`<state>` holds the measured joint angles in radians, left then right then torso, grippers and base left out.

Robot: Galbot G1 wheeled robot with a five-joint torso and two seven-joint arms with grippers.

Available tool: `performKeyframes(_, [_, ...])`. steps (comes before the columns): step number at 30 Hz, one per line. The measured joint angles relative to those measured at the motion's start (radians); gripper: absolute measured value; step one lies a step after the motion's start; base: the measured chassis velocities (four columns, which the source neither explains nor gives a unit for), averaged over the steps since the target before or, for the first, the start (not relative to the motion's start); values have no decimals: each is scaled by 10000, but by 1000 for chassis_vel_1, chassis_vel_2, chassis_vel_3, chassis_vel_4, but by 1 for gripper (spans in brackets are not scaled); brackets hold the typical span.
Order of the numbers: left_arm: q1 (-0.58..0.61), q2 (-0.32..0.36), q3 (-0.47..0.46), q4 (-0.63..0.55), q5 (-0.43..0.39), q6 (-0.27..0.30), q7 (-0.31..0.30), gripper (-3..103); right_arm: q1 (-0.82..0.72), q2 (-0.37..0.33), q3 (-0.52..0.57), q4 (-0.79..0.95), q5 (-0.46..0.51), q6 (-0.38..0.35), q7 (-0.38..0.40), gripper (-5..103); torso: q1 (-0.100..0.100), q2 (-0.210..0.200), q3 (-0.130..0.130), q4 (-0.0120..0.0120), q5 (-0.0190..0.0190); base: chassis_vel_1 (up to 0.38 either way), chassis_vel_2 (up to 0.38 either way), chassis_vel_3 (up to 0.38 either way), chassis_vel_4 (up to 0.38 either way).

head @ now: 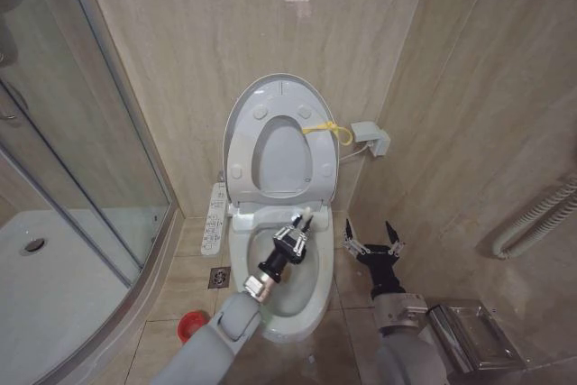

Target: Open the toilet lid, clean the toilet bowl with a toilet brush, close the toilet lid, and flush.

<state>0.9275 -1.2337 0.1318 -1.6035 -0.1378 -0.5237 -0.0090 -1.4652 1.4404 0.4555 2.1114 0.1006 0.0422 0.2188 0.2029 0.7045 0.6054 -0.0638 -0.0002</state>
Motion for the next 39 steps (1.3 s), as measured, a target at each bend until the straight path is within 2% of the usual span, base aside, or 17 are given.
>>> performKeyframes(9, [1947,897,-1224,-2026,349,236,-219,19,0,0,0,0,0,0,0,100,0,0,0,-1,-1,0,0,0,0])
performKeyframes(11, [2704,1132,-1669,-2837,470,271,-294,19,0,0,0,0,0,0,0,100,0,0,-1,-1,-1,0,0,0,0])
performKeyframes(18, [3756,1591,-2398,-4075,716,348,-502,19,0,1,0,0,0,0,0,100,-1,1,-1,-4,0,0,0,0,0])
performKeyframes(20, [4334,1761,-2979,-4612,793,404,-565,19,0,0,0,0,0,0,0,100,-1,1,-1,-3,0,0,0,0,0])
performKeyframes(31, [6491,1749,-4982,-5662,1004,225,-702,19,0,0,0,0,0,0,0,100,-1,1,0,0,0,0,0,0,0])
performKeyframes(34, [7181,1417,-5736,-5727,975,111,-884,19,1,1,0,0,0,0,0,100,-1,1,0,-4,1,0,0,0,0])
performKeyframes(39, [7664,1016,-6330,-5339,802,-191,-1196,19,0,0,0,0,0,0,0,100,-1,1,0,1,1,0,0,0,0])
